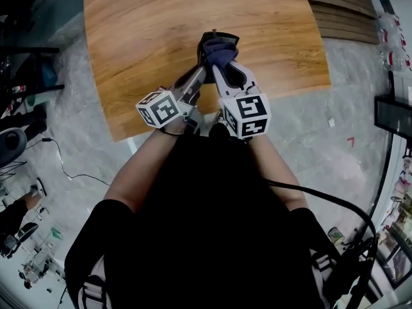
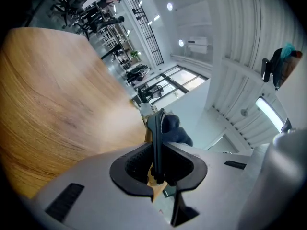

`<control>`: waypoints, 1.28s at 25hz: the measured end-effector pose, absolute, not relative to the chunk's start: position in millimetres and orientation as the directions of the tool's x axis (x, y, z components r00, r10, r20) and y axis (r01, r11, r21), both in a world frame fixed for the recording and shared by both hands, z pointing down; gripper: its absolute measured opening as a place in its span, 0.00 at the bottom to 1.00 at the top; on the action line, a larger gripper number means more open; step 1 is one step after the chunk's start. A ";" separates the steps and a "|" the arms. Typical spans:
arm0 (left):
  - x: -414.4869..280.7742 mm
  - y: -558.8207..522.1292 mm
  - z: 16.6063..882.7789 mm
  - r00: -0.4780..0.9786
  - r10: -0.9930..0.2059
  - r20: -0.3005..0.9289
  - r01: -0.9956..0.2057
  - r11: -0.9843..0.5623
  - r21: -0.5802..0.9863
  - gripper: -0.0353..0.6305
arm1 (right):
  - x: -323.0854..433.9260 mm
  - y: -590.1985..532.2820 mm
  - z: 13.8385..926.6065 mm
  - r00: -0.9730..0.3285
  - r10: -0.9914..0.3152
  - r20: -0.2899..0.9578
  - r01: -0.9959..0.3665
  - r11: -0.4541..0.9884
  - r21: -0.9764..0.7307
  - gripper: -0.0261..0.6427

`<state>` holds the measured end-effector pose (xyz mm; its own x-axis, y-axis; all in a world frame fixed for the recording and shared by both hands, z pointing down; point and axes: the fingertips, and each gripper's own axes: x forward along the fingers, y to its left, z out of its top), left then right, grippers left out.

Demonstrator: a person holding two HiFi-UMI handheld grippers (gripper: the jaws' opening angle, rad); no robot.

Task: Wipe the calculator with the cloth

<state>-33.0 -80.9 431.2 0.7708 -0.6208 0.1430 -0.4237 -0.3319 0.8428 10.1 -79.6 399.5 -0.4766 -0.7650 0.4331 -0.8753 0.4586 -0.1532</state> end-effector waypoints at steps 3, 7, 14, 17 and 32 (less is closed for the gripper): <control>-35.6 -82.4 430.9 0.762 -0.634 0.134 -0.424 -0.332 0.842 0.16 | -6.7 -63.6 396.6 -0.524 -0.739 0.424 -0.847 0.505 -0.166 0.14; -36.8 -83.3 431.3 0.758 -0.640 0.127 -0.425 -0.335 0.841 0.16 | -6.0 -56.0 398.9 -0.547 -0.723 0.422 -0.834 0.513 -0.202 0.14; -35.1 -83.2 426.2 0.771 -0.628 0.106 -0.402 -0.351 0.845 0.16 | 44.2 -79.5 415.7 -0.427 -0.786 0.447 -0.903 0.392 -0.174 0.14; -34.8 -83.6 421.5 0.774 -0.628 0.088 -0.388 -0.359 0.849 0.16 | 63.3 -92.5 415.7 -0.379 -0.811 0.446 -0.925 0.341 -0.165 0.14; -57.4 -99.8 416.5 0.719 -0.693 0.054 -0.353 -0.297 0.887 0.16 | -32.8 -35.3 399.2 -0.602 -0.682 0.416 -0.792 0.575 -0.202 0.14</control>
<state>-57.4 -99.8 416.5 0.7191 -0.6928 0.0538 -0.3528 -0.2973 0.8872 -32.8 -35.3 399.2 -0.6016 -0.6820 0.4158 -0.7923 0.5755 -0.2025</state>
